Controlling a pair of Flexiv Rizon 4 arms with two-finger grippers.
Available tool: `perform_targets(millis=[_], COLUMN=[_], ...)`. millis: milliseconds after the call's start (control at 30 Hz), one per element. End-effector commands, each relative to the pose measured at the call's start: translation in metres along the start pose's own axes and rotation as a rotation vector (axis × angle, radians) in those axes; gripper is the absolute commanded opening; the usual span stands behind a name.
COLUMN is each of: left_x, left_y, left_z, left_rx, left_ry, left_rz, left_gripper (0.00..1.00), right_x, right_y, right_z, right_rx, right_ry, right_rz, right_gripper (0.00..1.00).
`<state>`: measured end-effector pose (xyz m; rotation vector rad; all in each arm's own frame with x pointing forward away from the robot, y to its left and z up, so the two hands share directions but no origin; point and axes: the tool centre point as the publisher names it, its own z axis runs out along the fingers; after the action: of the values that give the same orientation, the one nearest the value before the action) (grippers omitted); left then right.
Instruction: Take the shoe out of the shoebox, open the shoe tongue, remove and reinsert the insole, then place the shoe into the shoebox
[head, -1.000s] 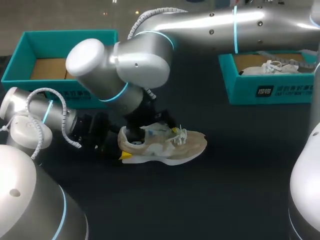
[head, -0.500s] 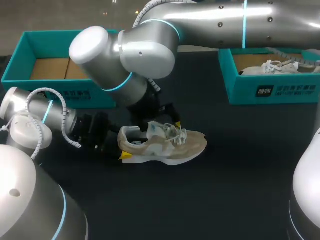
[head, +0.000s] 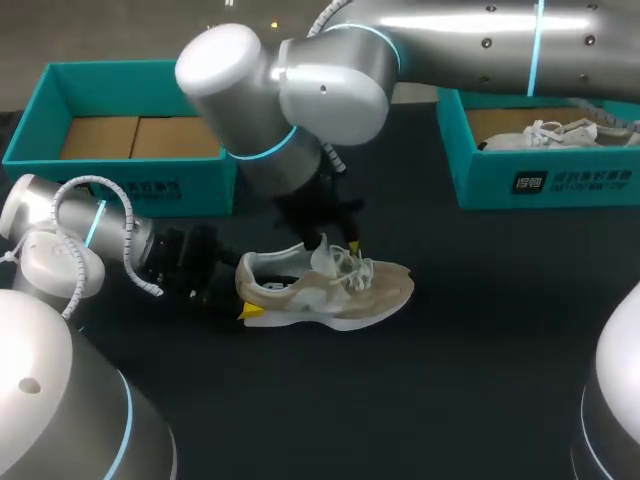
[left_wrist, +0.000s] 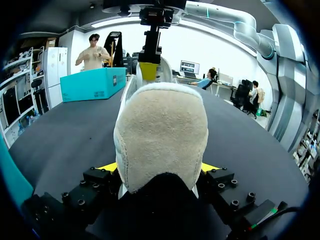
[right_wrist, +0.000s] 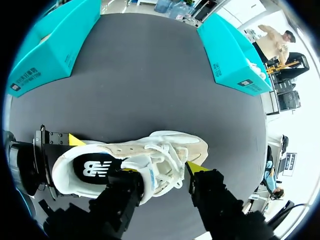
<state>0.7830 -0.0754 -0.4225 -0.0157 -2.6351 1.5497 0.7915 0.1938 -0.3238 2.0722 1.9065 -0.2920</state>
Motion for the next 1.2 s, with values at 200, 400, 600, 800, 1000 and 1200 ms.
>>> perform_targets(millis=[200,400,600,800,1000,1200], left_x=[-0.003,-0.003,-0.003,-0.003,-0.003,-0.003], left_y=[0.003,0.003,0.003,0.003,0.003,0.003], left_z=[0.005,0.005,0.005,0.005,0.005,0.005], left_rx=[-0.005,-0.005,-0.005,-0.005,-0.005,-0.005], left_ry=[0.001,0.001,0.001,0.001,0.001,0.001], left_rz=[-0.001,-0.001,-0.001,-0.001,-0.001,-0.001], left_gripper=[0.00,0.00,0.00,0.00,0.00,0.00], right_x=[-0.018,-0.029,-0.026,-0.019,-0.014,-0.012], right_y=[0.003,0.002,0.001,-0.001,-0.007,-0.012], right_z=[0.010,0.015,0.010,0.003,-0.002,-0.004], right_rx=[0.028,0.043,0.041,0.027,0.043,0.078], right_ry=[0.025,0.023,0.035,0.065,0.137,0.208], right_rz=[0.051,0.087,0.086,0.072,0.058,0.033], right_gripper=[0.47,0.49,0.71,0.78,0.18,0.00])
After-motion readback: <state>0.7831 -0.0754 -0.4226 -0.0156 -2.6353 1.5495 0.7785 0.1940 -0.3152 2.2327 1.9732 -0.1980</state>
